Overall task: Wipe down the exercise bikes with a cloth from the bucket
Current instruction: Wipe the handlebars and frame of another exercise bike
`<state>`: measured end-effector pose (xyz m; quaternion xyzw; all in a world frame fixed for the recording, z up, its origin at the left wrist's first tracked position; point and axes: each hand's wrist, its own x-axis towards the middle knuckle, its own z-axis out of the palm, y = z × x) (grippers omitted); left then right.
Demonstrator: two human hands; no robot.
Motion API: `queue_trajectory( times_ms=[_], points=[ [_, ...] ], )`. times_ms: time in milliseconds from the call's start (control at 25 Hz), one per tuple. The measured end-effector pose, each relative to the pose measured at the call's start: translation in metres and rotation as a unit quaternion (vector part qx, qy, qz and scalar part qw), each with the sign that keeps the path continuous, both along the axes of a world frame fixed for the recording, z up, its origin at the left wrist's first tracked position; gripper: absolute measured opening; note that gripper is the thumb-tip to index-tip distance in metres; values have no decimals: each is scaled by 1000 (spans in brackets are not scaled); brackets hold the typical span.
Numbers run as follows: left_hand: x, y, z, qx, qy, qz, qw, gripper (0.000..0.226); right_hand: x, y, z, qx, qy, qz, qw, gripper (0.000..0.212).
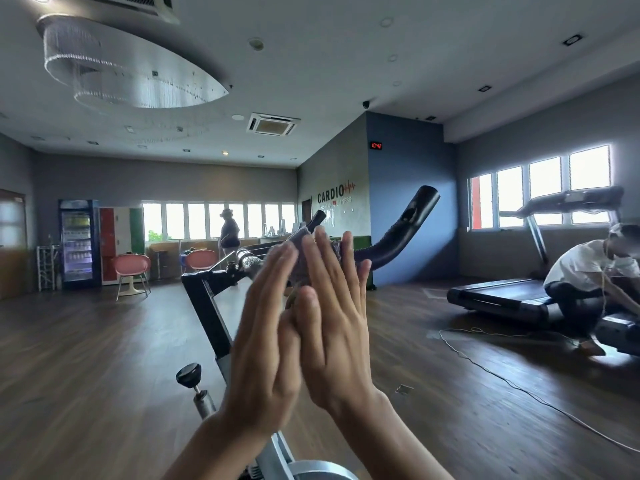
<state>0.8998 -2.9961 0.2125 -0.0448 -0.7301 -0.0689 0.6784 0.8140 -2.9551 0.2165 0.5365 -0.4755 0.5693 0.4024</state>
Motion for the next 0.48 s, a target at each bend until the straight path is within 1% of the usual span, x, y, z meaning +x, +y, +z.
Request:
queue_trajectory(
  times_ms=[80,120,200,240,280,320,400,480],
  points=[
    [-12,18,3,24,1,-55,998,47,-5,7,0,16,-34,136,990,52],
    [-18,22,3,39,8,-63,997,46,-8,13,0,18,-56,213,975,52],
    [-29,25,3,35,24,-44,998,44,-12,24,2,21,-102,359,928,52],
    [-33,26,3,12,17,-7,1000,44,-15,29,2,19,-125,409,904,52],
    [-37,25,3,-19,3,54,998,45,-16,34,2,15,-142,431,891,51],
    [-41,24,2,-46,-12,126,991,45,-18,37,3,8,-151,432,889,49],
    [-48,21,3,-61,-26,233,970,49,-26,40,3,-24,-165,377,911,45],
    [-54,18,5,-70,-21,275,959,52,-38,40,5,-46,-166,291,941,43]
  ],
)
